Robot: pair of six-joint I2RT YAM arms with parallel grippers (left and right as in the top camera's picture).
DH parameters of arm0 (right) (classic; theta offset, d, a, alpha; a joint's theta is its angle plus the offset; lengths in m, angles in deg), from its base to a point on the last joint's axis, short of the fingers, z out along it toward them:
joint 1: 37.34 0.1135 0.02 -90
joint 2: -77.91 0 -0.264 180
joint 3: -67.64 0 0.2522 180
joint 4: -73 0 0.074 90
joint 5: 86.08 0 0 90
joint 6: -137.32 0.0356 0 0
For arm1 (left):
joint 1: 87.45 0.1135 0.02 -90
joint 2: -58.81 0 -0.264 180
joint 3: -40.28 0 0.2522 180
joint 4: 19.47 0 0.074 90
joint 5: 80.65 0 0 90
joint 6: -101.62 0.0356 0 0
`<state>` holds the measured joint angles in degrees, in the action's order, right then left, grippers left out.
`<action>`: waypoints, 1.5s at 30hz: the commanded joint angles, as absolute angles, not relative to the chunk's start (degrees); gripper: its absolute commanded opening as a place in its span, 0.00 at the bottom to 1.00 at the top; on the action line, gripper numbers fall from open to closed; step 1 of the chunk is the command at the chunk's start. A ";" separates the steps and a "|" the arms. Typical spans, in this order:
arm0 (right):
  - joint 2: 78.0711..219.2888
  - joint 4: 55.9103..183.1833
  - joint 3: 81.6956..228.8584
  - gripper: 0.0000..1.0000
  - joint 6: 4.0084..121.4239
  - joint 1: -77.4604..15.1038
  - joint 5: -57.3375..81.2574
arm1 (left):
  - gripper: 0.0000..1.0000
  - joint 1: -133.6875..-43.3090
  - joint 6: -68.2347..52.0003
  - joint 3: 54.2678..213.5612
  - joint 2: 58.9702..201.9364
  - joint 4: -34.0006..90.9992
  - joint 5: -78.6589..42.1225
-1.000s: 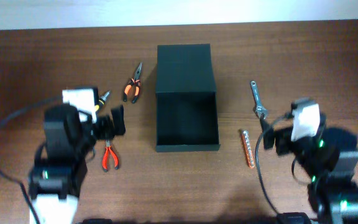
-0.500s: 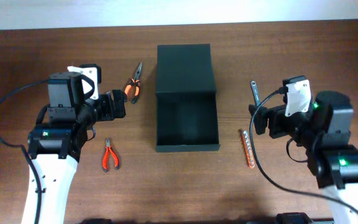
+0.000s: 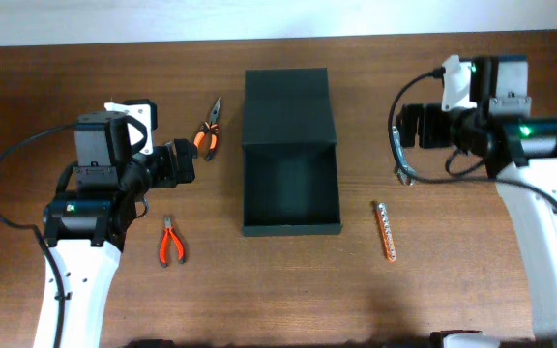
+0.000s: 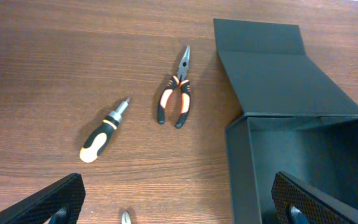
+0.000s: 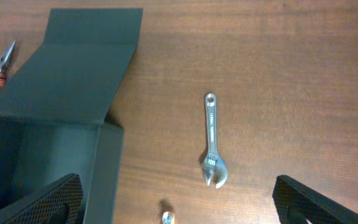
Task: Pack container
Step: 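Raise the left arm over the table and move the right gripper toward the silver wrench, then lower the right gripper onto the silver wrench handle and close it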
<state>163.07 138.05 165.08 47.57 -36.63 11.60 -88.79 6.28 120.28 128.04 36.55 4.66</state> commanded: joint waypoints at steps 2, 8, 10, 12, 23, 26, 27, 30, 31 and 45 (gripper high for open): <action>167.29 136.61 166.43 0.99 48.20 -37.13 7.42 | 0.99 -89.06 7.39 121.28 128.13 36.42 6.19; 174.48 136.72 166.46 0.99 47.72 -37.11 6.22 | 0.99 -89.06 7.41 121.28 128.13 36.44 6.21; 176.78 137.07 166.48 0.99 47.57 -37.33 6.22 | 0.99 -89.06 7.39 121.28 128.13 36.44 6.19; 179.20 137.87 166.48 0.99 47.57 -37.72 6.24 | 0.99 -89.06 7.41 121.28 128.13 36.44 6.19; 187.77 139.78 166.48 0.99 47.61 -38.16 6.46 | 0.99 -89.06 7.41 121.28 128.13 36.58 6.19; 189.59 139.99 166.48 0.99 47.59 -38.16 6.44 | 0.99 -89.06 7.39 121.26 128.13 36.62 6.17; 190.11 139.99 166.48 0.99 47.59 -38.16 6.44 | 0.99 -89.06 7.39 121.28 128.13 36.62 6.17; 191.57 139.95 166.46 0.99 47.57 -38.16 6.42 | 0.99 -89.06 7.39 121.26 128.13 36.64 6.17; 191.90 139.95 166.43 0.99 47.59 -38.16 6.46 | 0.99 -89.06 7.39 121.28 128.13 36.75 6.17; 195.60 137.44 166.33 0.99 47.59 -38.16 5.72 | 0.99 -89.06 7.39 121.26 128.13 37.86 6.15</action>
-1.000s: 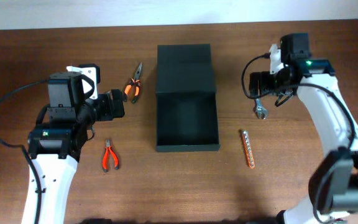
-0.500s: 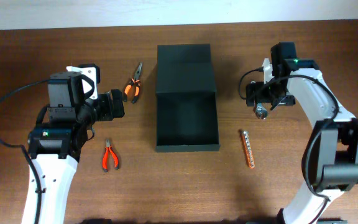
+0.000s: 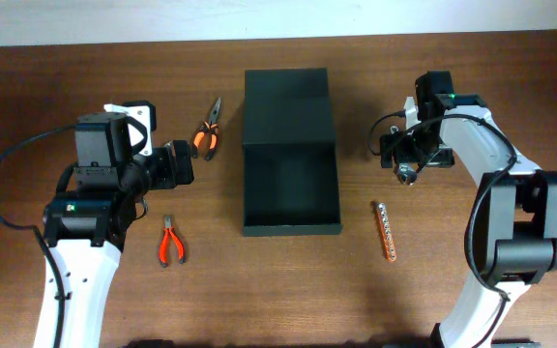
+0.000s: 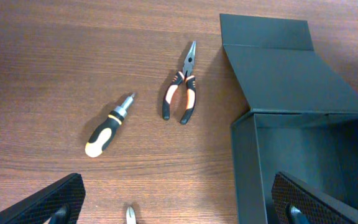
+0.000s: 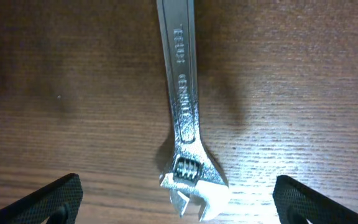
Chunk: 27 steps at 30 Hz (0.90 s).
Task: Pack container
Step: 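Lower the right gripper onto the silver wrench handle and close it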
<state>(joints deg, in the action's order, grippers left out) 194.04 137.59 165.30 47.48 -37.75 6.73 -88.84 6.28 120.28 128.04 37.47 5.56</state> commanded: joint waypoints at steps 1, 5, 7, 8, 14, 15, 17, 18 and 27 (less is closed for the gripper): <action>196.19 137.28 166.33 0.98 47.59 -38.16 5.39 | 0.99 -89.06 7.39 121.26 128.13 38.11 6.15; 197.04 137.07 166.33 0.96 47.61 -38.16 5.13 | 0.99 -89.06 7.39 121.26 128.13 38.87 6.15; 197.21 136.74 166.33 0.96 47.61 -38.16 5.11 | 0.99 -89.06 7.39 121.28 128.13 38.94 6.15; 197.24 136.58 166.33 0.95 47.61 -38.16 5.11 | 0.99 -89.06 7.39 121.26 128.13 38.94 6.15; 197.24 135.32 166.33 0.94 47.61 -38.16 5.11 | 0.99 -89.06 7.39 121.26 128.13 38.94 6.15; 197.24 135.10 166.33 0.93 47.61 -38.16 5.11 | 0.99 -89.06 7.39 121.26 128.13 38.94 6.15; 197.24 134.66 166.33 0.91 47.63 -38.16 5.11 | 0.99 -89.06 7.39 121.26 128.13 38.94 6.15; 197.24 134.49 166.33 0.90 47.63 -38.16 5.11 | 0.99 -89.06 7.39 121.26 128.13 38.94 6.15; 197.28 133.76 166.33 0.88 47.63 -38.16 4.23 | 0.99 -89.06 7.39 121.26 128.13 38.96 6.15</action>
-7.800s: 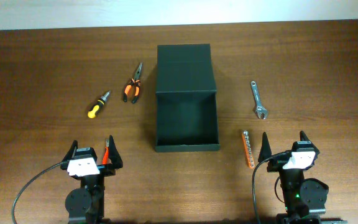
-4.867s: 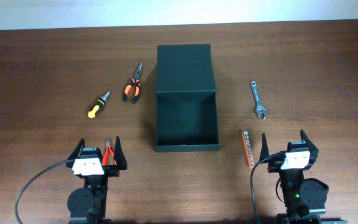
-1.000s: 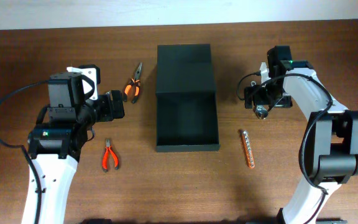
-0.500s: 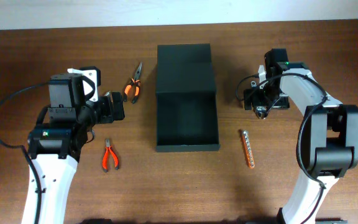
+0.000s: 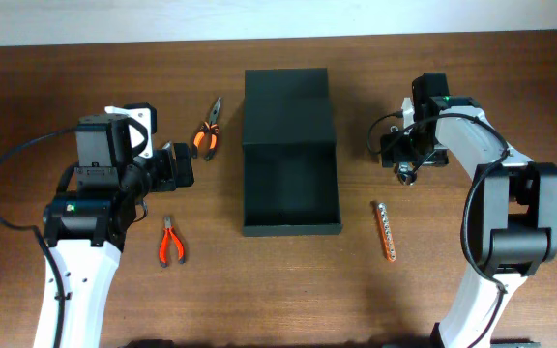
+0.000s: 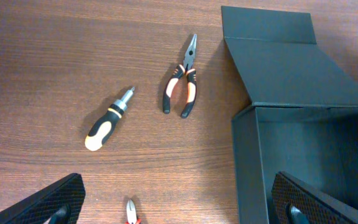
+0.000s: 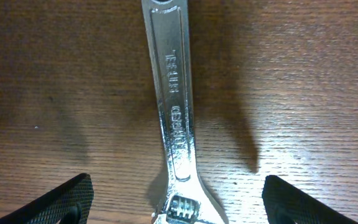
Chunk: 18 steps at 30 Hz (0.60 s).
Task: Pack container
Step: 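Lower the right gripper onto the silver wrench handle and close it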
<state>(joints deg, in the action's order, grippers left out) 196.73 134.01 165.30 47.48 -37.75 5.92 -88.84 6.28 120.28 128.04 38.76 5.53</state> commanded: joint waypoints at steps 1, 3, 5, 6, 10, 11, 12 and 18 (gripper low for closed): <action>197.28 133.74 166.33 0.88 47.61 -38.16 4.01 | 0.99 -89.06 7.39 121.26 128.13 38.96 6.17; 197.28 133.66 166.33 0.88 47.61 -38.16 3.73 | 0.99 -89.06 7.39 121.26 128.13 38.96 6.17; 197.30 133.59 166.33 0.88 47.61 -38.16 3.58 | 0.99 -89.06 7.39 121.26 128.13 38.96 6.15; 197.32 133.50 166.33 0.88 47.63 -38.16 3.56 | 0.99 -89.06 7.39 121.26 128.13 38.98 6.15; 197.34 133.26 166.33 0.89 47.61 -38.16 3.56 | 0.99 -89.06 7.39 121.26 128.13 39.39 6.15; 197.34 133.22 166.33 0.89 47.61 -38.16 3.51 | 0.99 -89.06 7.39 121.26 128.13 39.57 6.17; 197.34 133.20 166.33 0.89 47.61 -38.16 3.29 | 0.99 -89.06 7.39 121.26 128.13 39.66 6.15; 197.52 132.82 166.19 0.89 47.61 -38.16 3.21 | 0.99 -89.06 7.39 121.26 128.13 39.94 6.15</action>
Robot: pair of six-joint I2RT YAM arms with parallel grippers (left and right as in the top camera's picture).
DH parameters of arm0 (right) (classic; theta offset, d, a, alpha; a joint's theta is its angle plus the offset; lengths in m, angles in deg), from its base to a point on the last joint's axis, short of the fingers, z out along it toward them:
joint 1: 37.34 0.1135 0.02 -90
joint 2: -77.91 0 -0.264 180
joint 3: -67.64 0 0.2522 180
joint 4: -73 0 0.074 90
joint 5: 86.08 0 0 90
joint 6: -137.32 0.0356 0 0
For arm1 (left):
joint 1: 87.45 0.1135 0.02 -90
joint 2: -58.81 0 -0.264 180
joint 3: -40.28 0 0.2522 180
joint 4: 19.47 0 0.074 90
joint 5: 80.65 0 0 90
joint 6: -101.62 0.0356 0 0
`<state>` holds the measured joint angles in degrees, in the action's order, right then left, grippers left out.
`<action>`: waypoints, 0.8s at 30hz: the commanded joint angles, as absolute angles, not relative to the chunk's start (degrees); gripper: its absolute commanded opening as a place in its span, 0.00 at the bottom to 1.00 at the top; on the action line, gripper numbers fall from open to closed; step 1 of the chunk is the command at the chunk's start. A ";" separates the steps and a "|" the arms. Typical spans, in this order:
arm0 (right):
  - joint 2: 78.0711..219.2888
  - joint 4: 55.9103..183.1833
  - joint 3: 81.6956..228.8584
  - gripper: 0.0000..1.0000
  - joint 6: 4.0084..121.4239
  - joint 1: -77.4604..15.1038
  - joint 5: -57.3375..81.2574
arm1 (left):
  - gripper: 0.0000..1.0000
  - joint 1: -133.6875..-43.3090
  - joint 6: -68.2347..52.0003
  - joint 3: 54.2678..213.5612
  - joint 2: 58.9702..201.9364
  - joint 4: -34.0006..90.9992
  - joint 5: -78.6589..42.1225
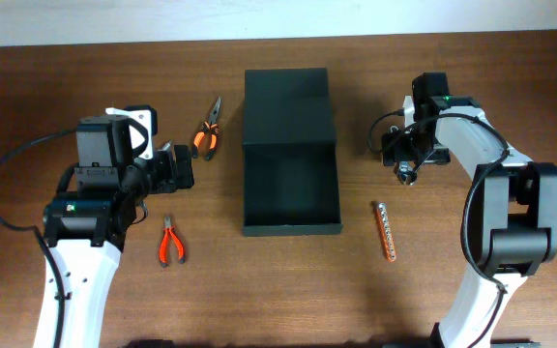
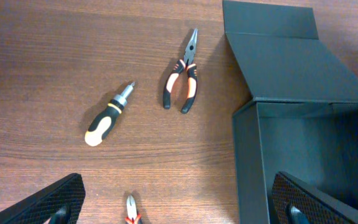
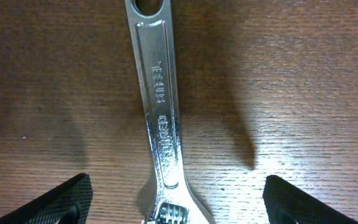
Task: Pack container
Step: 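Lower the right gripper onto the silver wrench handle and close it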
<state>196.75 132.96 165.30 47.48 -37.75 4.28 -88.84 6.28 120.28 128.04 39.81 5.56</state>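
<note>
A black open box [image 1: 289, 193] sits mid-table, its lid [image 1: 286, 104] laid flat behind it. A silver adjustable wrench [image 3: 159, 112] lies on the wood to the right of the box. My right gripper [image 3: 178, 210] is low over it and open, its fingers [image 3: 55, 200] standing on either side of the wrench's head end. In the overhead view the right gripper [image 1: 406, 166] covers most of the wrench. My left gripper [image 2: 179, 211] hovers open left of the box, holding nothing.
Left of the box lie orange-black needle-nose pliers [image 2: 182, 87], a black and yellow screwdriver [image 2: 109, 114] and small red pliers [image 1: 170, 242]. An orange strip of bits [image 1: 386, 231] lies right of the box, nearer the front. The box wall [image 2: 244, 162] is close to the left gripper.
The right gripper has shifted slightly along the wrench, so the handle's hole now shows at the top of its view. It is still open. The left wrist view has shifted a little.
At first my right gripper was high, right of the box, with the wrench small below it. Then it was down close over the wrench, open, and has stayed astride it since. The left gripper stayed open beside the box throughout, drifting only slightly.
</note>
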 commanded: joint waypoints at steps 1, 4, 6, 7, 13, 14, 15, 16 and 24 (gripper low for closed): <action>197.67 132.87 166.19 0.89 47.61 -38.16 3.21 | 0.99 -89.06 7.39 121.26 128.13 39.99 6.17; 198.39 133.20 166.19 0.89 47.61 -38.16 3.21 | 0.99 -89.06 7.39 121.26 128.13 40.05 6.15; 199.16 133.35 166.19 0.89 47.63 -38.16 3.23 | 0.99 -89.06 7.39 121.26 128.13 40.03 6.15; 199.40 133.48 166.19 0.88 47.63 -38.16 3.21 | 0.99 -89.06 7.39 121.26 128.13 40.05 6.17; 200.16 133.90 166.19 0.88 47.63 -38.16 3.23 | 0.99 -89.06 7.39 121.26 128.13 40.05 6.17; 200.16 133.90 166.19 0.88 47.63 -38.16 3.23 | 0.99 -89.06 7.39 121.26 128.13 40.05 6.17; 200.16 133.94 166.19 0.86 47.63 -38.16 3.23 | 0.99 -89.06 7.39 121.26 128.13 40.05 6.17; 200.16 134.11 166.19 0.85 47.63 -38.16 3.23 | 0.99 -89.06 7.39 121.26 128.13 40.05 6.17; 200.16 134.97 166.19 0.71 47.63 -38.16 3.23 | 0.99 -89.06 7.39 121.26 128.13 40.05 6.17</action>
